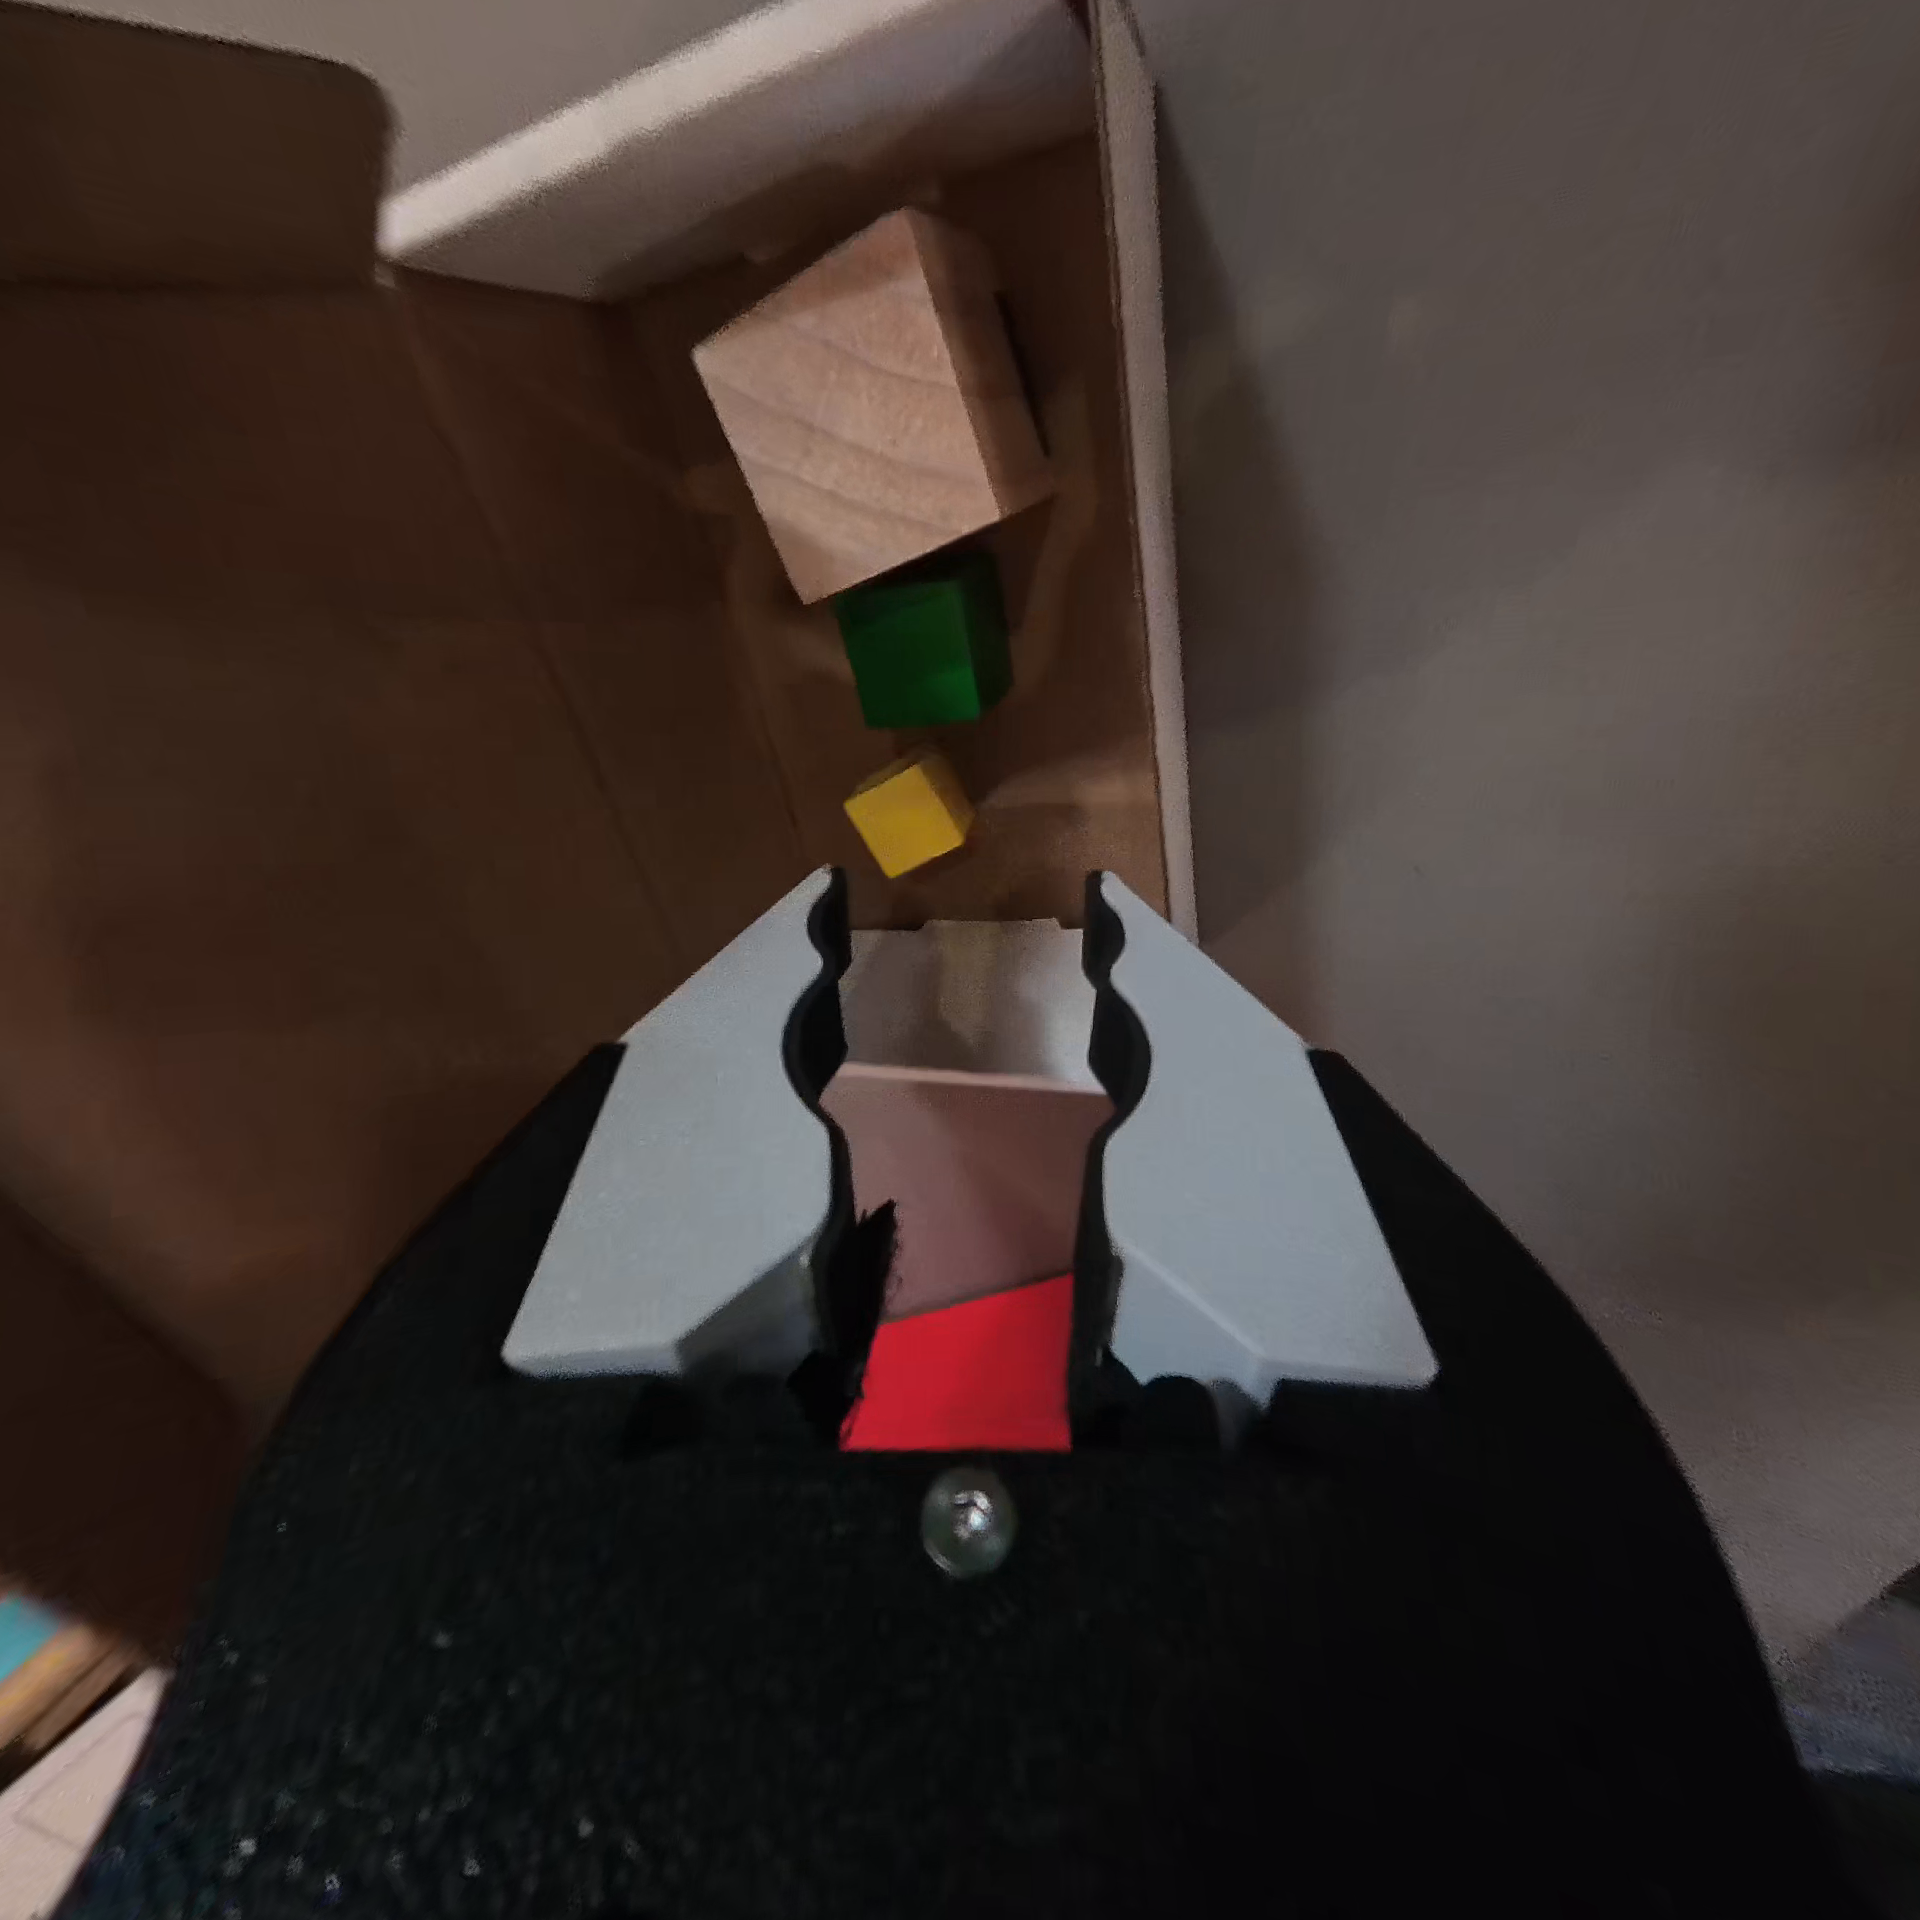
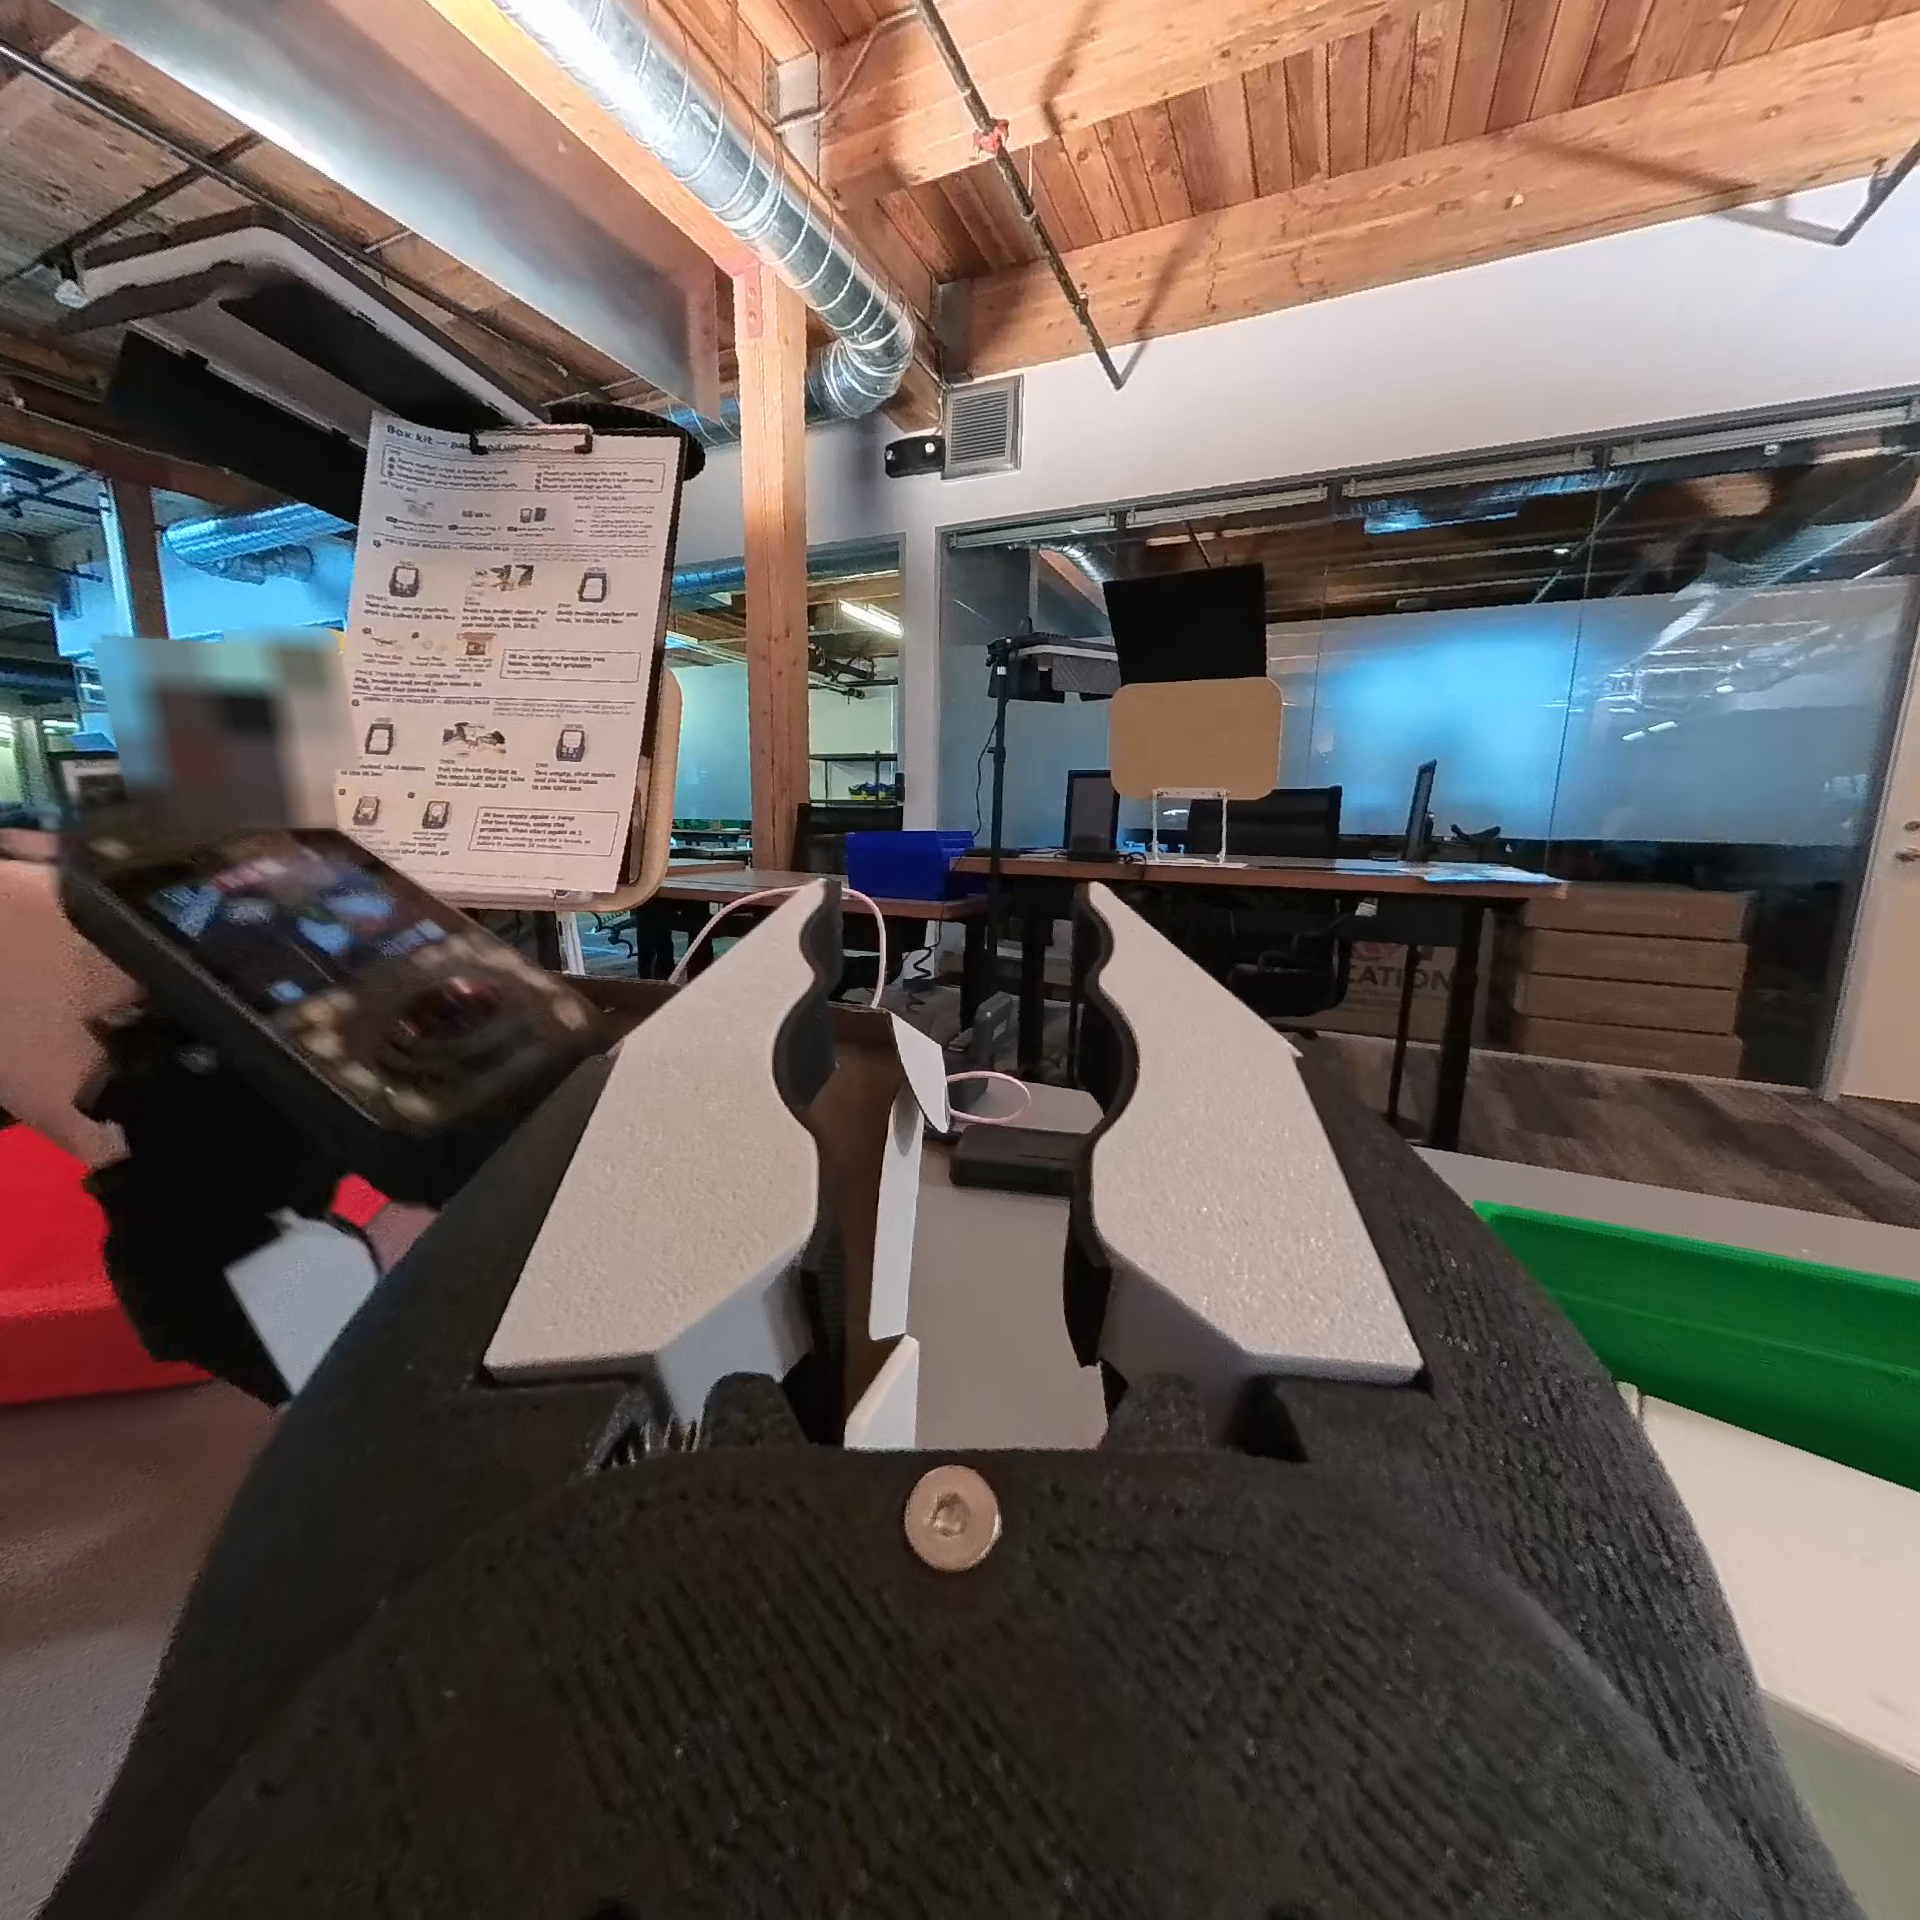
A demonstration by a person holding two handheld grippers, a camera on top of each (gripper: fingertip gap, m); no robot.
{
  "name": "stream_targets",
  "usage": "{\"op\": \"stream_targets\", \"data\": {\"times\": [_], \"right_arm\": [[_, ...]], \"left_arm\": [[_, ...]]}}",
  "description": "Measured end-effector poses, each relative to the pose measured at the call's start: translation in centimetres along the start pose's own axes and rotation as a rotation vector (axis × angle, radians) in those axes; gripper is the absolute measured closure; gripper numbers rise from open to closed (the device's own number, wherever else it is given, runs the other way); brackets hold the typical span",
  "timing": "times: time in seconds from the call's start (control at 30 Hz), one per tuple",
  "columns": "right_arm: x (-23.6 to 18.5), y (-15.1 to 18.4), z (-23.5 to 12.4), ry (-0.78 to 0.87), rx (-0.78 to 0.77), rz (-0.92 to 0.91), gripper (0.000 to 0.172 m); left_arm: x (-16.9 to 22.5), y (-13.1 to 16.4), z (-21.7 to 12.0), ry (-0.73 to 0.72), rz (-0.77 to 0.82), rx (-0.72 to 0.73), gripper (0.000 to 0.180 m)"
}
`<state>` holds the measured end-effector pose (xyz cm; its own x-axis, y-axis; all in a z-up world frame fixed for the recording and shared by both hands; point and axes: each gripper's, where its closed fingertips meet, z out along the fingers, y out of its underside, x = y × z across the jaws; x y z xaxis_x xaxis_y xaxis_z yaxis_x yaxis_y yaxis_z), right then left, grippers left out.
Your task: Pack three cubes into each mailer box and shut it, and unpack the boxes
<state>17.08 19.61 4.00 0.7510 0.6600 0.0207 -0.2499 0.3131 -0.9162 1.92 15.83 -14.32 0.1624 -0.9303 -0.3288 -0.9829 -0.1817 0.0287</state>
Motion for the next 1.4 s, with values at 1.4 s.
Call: {"op": "stream_targets", "data": {"times": [1.4], "right_arm": [[-1.9, 10.1, 6.5, -0.163, -0.642, -0.05, 0.134]], "left_arm": [[-9.6, 6.6, -7.7, -0.43, -0.713, 0.445, 0.158]]}}
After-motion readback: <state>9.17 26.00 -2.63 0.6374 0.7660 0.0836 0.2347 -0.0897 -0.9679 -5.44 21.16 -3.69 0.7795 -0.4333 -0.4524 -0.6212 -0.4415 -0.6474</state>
